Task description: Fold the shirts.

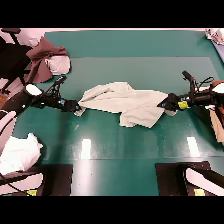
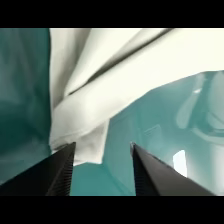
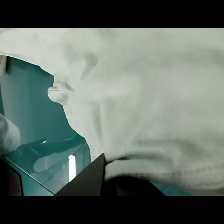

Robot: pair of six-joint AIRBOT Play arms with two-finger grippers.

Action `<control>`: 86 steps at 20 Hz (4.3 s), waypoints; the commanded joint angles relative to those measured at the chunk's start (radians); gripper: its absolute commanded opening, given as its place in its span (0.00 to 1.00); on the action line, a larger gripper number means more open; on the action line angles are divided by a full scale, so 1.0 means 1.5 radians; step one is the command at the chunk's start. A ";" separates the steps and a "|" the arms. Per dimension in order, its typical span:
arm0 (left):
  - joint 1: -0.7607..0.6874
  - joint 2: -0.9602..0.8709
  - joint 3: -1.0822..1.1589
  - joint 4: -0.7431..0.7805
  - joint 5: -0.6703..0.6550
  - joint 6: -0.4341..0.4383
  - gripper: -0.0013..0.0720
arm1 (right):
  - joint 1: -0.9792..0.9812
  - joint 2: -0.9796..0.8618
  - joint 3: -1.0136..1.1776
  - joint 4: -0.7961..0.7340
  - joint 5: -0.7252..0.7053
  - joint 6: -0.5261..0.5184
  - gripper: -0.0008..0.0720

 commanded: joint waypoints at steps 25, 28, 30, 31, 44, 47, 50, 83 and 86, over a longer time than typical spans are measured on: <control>-0.046 -0.028 0.013 0.081 0.032 0.020 0.34 | -0.001 0.018 0.001 0.000 -0.001 0.006 0.05; -0.046 -0.024 0.023 0.091 0.000 0.022 0.06 | -0.011 0.041 0.001 -0.003 -0.001 0.012 0.04; -0.046 -0.013 0.046 0.109 -0.028 0.016 0.06 | -0.030 0.054 0.001 -0.023 0.008 0.038 0.04; -0.046 -0.004 0.059 0.124 -0.038 0.005 0.05 | -0.039 0.061 0.001 -0.032 0.021 0.040 0.04; -0.046 0.112 0.172 0.277 -0.164 -0.154 0.05 | -0.071 0.163 0.068 -0.035 0.115 0.029 0.04; -0.046 0.188 0.243 0.318 -0.270 -0.214 0.05 | -0.025 0.179 0.214 -0.036 0.172 0.002 0.04; -0.046 0.303 0.352 0.322 -0.394 -0.251 0.05 | 0.012 0.219 0.388 -0.073 0.234 -0.004 0.04; -0.046 -0.241 0.414 0.138 0.126 -0.223 0.08 | 0.068 -0.279 0.392 -0.186 -0.268 0.238 0.55; -0.046 -0.241 0.476 0.160 0.120 -0.223 0.38 | 0.041 -0.310 0.517 -0.186 -0.268 0.195 0.55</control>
